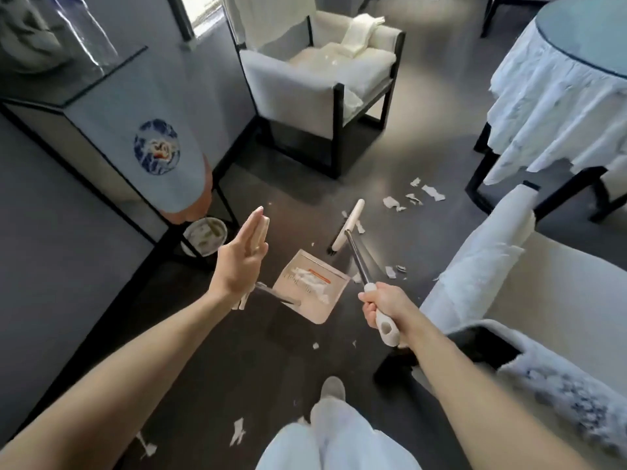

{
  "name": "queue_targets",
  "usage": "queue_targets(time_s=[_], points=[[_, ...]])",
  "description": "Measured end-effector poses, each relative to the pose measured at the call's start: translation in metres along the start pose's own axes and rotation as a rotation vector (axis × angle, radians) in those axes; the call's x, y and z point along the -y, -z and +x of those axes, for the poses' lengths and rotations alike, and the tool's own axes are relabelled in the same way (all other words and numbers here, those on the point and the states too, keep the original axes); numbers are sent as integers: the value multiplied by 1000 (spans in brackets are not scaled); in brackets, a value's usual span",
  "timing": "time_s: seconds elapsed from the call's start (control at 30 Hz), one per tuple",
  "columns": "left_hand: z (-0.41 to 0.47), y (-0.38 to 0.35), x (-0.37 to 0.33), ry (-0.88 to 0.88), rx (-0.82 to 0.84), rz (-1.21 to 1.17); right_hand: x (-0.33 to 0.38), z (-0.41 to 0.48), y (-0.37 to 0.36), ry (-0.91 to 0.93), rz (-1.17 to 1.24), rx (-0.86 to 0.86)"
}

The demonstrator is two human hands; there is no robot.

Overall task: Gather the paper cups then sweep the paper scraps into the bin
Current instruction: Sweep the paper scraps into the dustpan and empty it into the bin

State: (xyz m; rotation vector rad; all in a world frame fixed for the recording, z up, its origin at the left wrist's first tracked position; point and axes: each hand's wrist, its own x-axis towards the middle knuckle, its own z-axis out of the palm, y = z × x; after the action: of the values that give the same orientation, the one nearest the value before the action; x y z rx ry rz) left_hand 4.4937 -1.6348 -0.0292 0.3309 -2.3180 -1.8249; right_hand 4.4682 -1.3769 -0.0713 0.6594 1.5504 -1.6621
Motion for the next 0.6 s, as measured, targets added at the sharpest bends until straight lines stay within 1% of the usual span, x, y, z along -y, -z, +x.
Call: queue_targets(time_s=[0.07, 0.17, 0.33, 0.47, 0.6], points=[[51, -7, -4, 30, 74, -13, 38, 20, 2, -8, 52, -29], [124, -23, -9, 19, 151, -8, 93, 53, 10, -30, 75, -87], [263, -58, -13, -16, 191, -6, 181, 125, 32, -29, 136, -208], [375, -91, -18, -27, 288, 30, 243, 178, 49, -5, 186, -294], [470, -134, -33, -6, 396, 29, 298, 217, 74, -6, 168, -356]])
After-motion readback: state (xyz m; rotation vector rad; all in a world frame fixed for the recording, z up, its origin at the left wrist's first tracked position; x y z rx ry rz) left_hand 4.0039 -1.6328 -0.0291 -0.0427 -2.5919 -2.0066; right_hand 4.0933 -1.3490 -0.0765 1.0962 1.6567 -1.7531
